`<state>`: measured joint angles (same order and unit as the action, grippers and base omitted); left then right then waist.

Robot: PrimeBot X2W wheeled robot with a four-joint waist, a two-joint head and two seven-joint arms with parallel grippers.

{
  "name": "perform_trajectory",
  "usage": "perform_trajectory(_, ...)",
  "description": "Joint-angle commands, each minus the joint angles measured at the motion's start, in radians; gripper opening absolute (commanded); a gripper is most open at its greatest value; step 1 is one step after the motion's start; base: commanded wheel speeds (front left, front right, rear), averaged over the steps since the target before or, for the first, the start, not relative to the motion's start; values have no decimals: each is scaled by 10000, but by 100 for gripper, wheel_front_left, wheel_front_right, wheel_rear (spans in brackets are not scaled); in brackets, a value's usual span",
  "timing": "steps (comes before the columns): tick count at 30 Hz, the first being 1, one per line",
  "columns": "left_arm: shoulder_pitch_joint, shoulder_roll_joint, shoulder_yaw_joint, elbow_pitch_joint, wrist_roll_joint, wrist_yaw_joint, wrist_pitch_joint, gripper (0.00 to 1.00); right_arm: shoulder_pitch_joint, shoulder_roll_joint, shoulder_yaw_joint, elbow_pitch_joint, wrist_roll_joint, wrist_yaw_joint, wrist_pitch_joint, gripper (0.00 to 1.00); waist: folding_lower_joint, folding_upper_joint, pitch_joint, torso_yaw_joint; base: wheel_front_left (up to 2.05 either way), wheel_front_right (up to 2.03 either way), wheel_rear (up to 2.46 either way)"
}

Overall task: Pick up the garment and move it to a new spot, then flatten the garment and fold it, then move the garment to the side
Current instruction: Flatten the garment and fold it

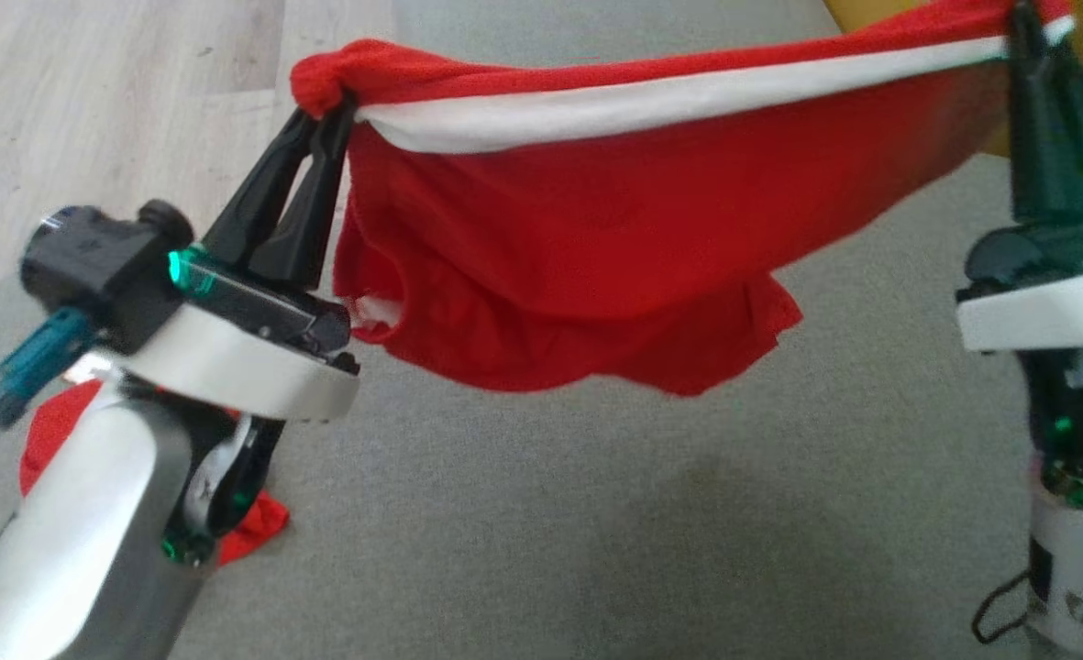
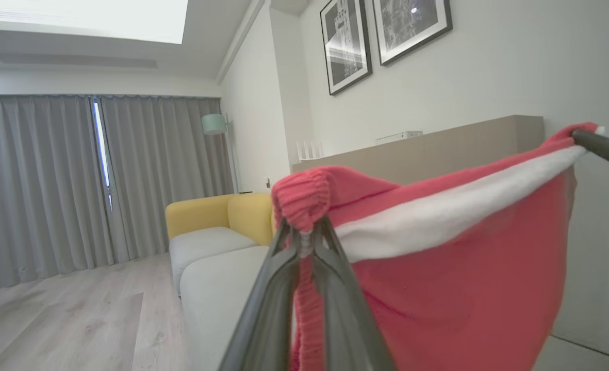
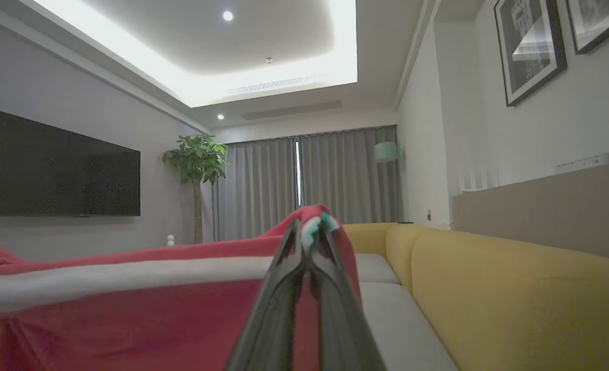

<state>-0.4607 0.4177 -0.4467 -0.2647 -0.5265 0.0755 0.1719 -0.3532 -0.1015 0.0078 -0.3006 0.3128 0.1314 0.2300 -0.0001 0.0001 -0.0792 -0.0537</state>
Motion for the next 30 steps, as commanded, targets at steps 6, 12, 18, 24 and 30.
perform_trajectory(6,-803,481,770,-1230,-127,341,645,0,-283,324,-31,-1199,-593,-7,975,0,1,-1,452,-147,0,0,0)
perform_trajectory(12,-2369,193,652,607,-467,-242,867,0,-2074,349,185,545,-552,-7,1114,0,1,-1,1622,-421,0,0,0)
perform_trajectory(18,-5317,-163,717,3640,-344,-1169,322,0,-5505,-140,399,4108,-620,-7,-376,0,1,-1,3425,-575,0,0,0)
perform_trajectory(24,-7971,-676,932,6136,8,-1530,-1208,0,-8451,-396,37,7161,-1038,-7,-2726,0,1,-1,4368,-551,0,0,0)
perform_trajectory(30,-8435,-1237,464,7850,12,-1877,-2456,0,-8777,-626,22,9382,-1210,-7,-3794,0,1,-1,4687,-412,0,0,0)
